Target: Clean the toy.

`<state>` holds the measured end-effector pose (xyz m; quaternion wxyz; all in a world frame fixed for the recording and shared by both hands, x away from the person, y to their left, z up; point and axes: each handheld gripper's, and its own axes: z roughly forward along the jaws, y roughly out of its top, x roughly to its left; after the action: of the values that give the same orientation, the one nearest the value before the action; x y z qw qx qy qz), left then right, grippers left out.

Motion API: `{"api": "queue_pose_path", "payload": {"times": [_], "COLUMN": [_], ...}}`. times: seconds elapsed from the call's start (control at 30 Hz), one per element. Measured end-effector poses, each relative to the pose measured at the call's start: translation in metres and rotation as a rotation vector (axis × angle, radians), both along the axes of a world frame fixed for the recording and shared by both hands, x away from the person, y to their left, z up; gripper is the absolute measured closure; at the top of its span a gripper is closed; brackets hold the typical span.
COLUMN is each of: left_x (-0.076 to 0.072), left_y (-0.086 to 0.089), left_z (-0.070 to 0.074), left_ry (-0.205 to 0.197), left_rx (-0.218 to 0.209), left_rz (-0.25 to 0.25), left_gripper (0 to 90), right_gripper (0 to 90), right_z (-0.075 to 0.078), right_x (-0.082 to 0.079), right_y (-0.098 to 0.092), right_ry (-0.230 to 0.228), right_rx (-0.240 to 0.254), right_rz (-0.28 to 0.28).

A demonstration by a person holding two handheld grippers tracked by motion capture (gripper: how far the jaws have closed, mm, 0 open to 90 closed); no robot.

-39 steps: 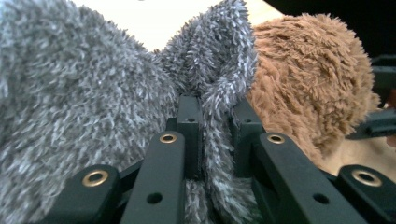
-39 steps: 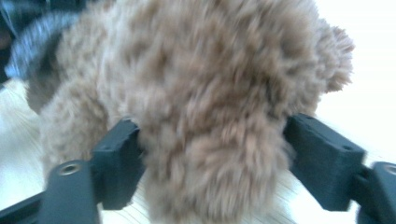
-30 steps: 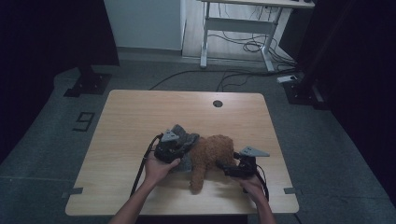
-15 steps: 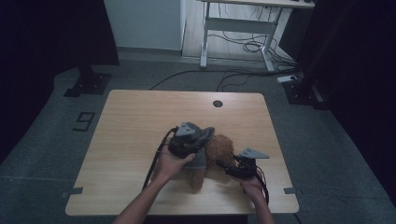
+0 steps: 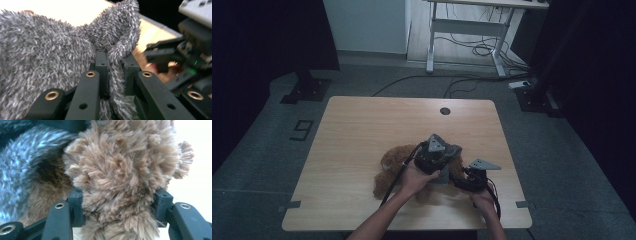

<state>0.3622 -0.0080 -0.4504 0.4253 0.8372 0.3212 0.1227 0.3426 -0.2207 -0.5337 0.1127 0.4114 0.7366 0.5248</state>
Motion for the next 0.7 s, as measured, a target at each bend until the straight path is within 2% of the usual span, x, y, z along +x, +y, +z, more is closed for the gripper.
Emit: {"api": "queue_pose_path", "payload": {"times": [0.1, 0.17, 0.27, 0.33, 0.47, 0.6, 0.7], "left_x": [0.0, -0.001, -0.006, -0.007, -0.003, -0.002, -0.004], "left_y": [0.018, 0.034, 0.05, 0.065, 0.094, 0.121, 0.136], "left_z": [-0.002, -0.002, 0.002, 0.005, 0.007, 0.007, 0.005], "left_ry": [0.004, 0.006, -0.025, -0.041, -0.03, 0.007, 0.003], "left_rx": [0.009, -0.021, -0.01, -0.007, -0.031, -0.089, -0.09], "left_rz": [0.038, 0.063, 0.081, 0.11, 0.167, 0.192, 0.219], "left_gripper": [78.5, 78.7, 78.7, 78.7, 78.7, 78.6, 78.6], "right_gripper": [43.5, 43.6, 43.6, 43.5, 43.5, 43.4, 43.2], "right_z": [-0.001, -0.001, -0.001, -0.002, -0.002, -0.002, -0.003], "right_x": [0.001, 0.001, 0.001, 0.002, 0.001, 0.001, 0.001], "right_y": [-0.002, -0.002, -0.002, -0.004, -0.004, -0.004, -0.004], "right_ry": [0.006, 0.005, 0.004, 0.007, 0.006, 0.005, 0.003], "right_rx": [0.01, 0.011, 0.012, 0.021, 0.026, 0.028, 0.031], "right_rz": [-0.001, 0.0, 0.005, 0.007, 0.007, 0.006, 0.009]}}
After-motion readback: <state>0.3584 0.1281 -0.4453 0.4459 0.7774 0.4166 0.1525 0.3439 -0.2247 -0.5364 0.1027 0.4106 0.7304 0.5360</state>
